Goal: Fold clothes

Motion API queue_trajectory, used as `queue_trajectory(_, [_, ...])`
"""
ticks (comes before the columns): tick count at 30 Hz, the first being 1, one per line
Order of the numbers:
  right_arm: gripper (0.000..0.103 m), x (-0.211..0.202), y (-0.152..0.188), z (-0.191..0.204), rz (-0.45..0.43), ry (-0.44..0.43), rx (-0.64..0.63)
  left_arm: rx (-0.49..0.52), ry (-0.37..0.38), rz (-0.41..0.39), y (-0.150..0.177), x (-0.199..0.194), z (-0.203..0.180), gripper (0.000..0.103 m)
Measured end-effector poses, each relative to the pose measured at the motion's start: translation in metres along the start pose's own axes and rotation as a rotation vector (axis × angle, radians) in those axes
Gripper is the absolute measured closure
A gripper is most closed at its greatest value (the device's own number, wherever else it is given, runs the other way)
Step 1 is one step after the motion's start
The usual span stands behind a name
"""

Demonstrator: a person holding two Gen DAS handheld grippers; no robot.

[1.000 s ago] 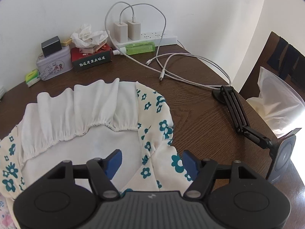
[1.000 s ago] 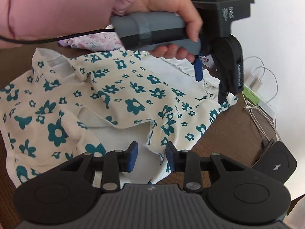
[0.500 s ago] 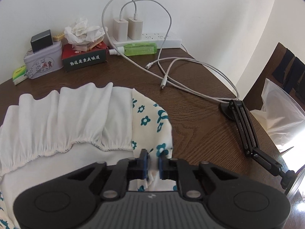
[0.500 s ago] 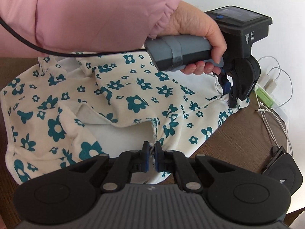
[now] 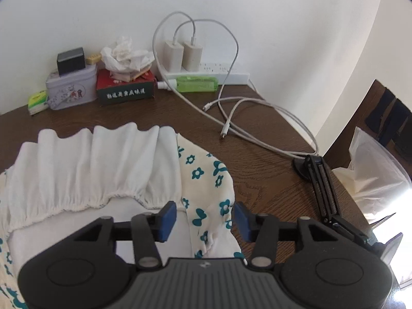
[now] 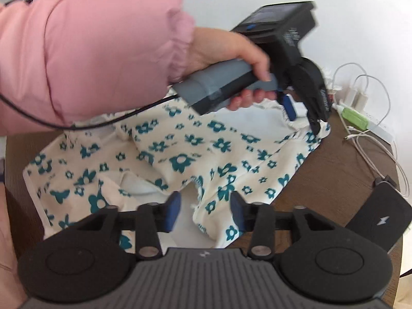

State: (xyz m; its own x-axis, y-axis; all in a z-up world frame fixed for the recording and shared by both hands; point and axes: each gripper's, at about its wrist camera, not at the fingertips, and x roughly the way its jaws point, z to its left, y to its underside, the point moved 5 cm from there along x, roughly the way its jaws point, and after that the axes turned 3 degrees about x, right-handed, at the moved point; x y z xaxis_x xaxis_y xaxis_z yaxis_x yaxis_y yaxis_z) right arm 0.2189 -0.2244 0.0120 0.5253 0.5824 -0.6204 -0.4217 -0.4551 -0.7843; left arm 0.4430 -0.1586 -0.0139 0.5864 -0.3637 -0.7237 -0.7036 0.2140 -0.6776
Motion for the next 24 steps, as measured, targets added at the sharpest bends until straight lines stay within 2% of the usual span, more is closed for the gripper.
queue_trajectory(4, [0.046, -0.024, 0.003, 0.003, -0.041, -0.122, 0.091, 0.059, -0.029, -0.068, 0.014, -0.087, 0.009, 0.025])
queue_trajectory(8, [0.045, -0.015, 0.018, 0.024, 0.02, -0.15, 0.054, 0.17, -0.045, -0.114, 0.067, -0.173, 0.014, 0.02])
queue_trajectory(10, [0.045, -0.005, 0.024, 0.035, 0.047, -0.175, 0.031, 0.205, -0.04, -0.108, 0.1, -0.202, 0.017, 0.02])
queue_trajectory(15, [0.037, 0.015, 0.025, 0.044, 0.094, -0.182, -0.017, 0.243, -0.014, 0.003, 0.189, -0.226, 0.027, 0.022])
queue_trajectory(17, [0.037, 0.021, 0.025, 0.042, 0.126, -0.191, -0.016, 0.23, 0.006, 0.039, 0.216, -0.223, 0.03, 0.027])
queue_trajectory(18, [0.038, 0.024, 0.025, 0.041, 0.147, -0.199, -0.013, 0.22, 0.02, 0.052, 0.225, -0.222, 0.031, 0.034])
queue_trajectory(19, [0.04, 0.027, 0.026, 0.041, 0.172, -0.213, -0.006, 0.207, 0.039, 0.064, 0.235, -0.22, 0.033, 0.04])
queue_trajectory(20, [0.054, 0.029, 0.028, 0.04, 0.197, -0.231, 0.003, 0.194, 0.059, 0.077, 0.244, -0.218, 0.036, 0.048])
queue_trajectory(21, [0.078, 0.029, 0.028, 0.04, 0.214, -0.246, 0.012, 0.184, 0.069, 0.087, 0.25, -0.215, 0.037, 0.052])
queue_trajectory(22, [0.086, 0.028, 0.027, 0.038, 0.223, -0.255, 0.022, 0.177, 0.073, 0.101, 0.255, -0.211, 0.038, 0.061])
queue_trajectory(23, [0.095, 0.026, 0.025, 0.036, 0.231, -0.263, 0.032, 0.177, 0.072, 0.116, 0.259, -0.207, 0.039, 0.066])
queue_trajectory(24, [0.096, 0.024, 0.024, 0.035, 0.239, -0.272, 0.042, 0.179, 0.063, 0.127, 0.263, -0.203, 0.04, 0.071])
